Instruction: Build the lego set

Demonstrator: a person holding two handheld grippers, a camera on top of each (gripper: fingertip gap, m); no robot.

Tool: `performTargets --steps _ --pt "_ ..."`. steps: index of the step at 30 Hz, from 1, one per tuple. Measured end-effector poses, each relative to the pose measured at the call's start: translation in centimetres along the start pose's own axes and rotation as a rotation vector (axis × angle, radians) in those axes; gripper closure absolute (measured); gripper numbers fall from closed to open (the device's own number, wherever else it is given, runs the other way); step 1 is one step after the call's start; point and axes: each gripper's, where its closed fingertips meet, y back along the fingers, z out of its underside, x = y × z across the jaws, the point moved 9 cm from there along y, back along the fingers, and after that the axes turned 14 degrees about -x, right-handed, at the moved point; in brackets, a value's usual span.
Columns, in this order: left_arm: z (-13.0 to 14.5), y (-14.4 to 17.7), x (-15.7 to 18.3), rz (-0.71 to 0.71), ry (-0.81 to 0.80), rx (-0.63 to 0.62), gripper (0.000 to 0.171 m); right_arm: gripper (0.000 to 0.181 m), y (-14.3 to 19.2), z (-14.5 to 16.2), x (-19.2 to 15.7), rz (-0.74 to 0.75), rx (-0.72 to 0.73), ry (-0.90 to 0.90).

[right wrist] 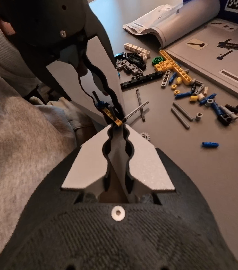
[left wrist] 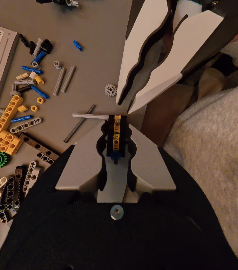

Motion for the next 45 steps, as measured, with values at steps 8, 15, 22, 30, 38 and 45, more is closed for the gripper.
performTargets --steps 8,15,22,30,38,45 --pt "0.4 1.1 -0.2 0.012 0.051 0.080 0.131 0.162 1.0 0.4 1.1 0.100 -0.003 -0.007" --pt "1.0 1.6 -0.4 0.010 0.087 0.193 0.137 0.158 0.9 0.5 1.4 0.169 -0.037 -0.005" --pt "1.0 1.6 0.0 0.058 0.128 0.280 0.155 0.158 0.3 0.8 1.6 0.169 -0.081 -0.005" --pt "1.1 0.9 0.1 0.048 0.145 0.296 0.164 0.166 0.2 0.7 1.6 0.192 -0.081 0.008" --pt "1.9 1.0 -0.1 0.057 0.171 0.333 0.158 0.167 1.7 -1.7 -0.3 0.071 0.080 0.058" --pt "2.1 0.4 -0.1 0.051 0.170 0.345 0.162 0.167 1.5 -3.6 -0.6 0.013 0.014 0.127"
